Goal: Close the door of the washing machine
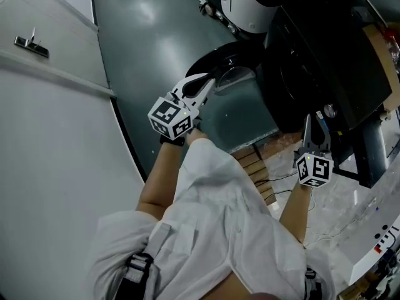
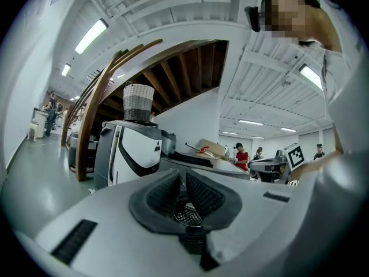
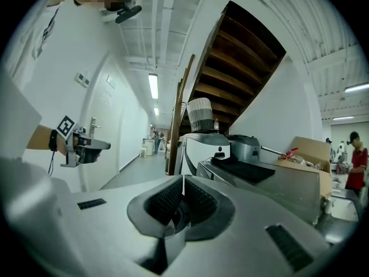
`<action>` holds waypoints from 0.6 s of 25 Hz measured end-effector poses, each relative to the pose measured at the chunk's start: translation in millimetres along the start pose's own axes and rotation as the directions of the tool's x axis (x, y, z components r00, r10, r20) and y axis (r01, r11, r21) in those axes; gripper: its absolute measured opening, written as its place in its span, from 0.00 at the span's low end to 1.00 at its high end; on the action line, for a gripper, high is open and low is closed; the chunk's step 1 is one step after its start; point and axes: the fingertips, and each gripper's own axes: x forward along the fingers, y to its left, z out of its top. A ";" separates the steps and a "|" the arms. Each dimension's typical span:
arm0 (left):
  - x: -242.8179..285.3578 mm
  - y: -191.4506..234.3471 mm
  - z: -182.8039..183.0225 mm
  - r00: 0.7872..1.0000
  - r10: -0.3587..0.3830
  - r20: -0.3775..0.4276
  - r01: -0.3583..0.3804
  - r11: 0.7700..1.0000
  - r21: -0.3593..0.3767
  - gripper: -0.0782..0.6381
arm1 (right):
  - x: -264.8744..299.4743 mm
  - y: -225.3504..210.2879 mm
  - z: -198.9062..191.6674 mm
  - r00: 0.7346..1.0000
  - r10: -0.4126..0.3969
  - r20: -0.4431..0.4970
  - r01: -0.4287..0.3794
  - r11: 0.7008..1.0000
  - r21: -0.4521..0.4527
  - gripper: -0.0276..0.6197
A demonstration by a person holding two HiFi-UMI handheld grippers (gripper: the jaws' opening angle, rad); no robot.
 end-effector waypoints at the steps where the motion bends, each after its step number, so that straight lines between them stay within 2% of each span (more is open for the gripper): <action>1: 0.1 7.0 -0.3 1.000 0.003 -0.001 -0.003 1.000 0.000 0.15 | 6.9 3.7 1.5 1.000 0.006 -0.002 -0.006 1.000 -0.006 0.09; 15: 7.9 104.2 -25.1 0.994 -0.002 -0.109 0.003 1.000 0.012 0.16 | 99.9 50.9 -3.3 0.997 0.065 -0.046 -0.065 0.998 0.013 0.09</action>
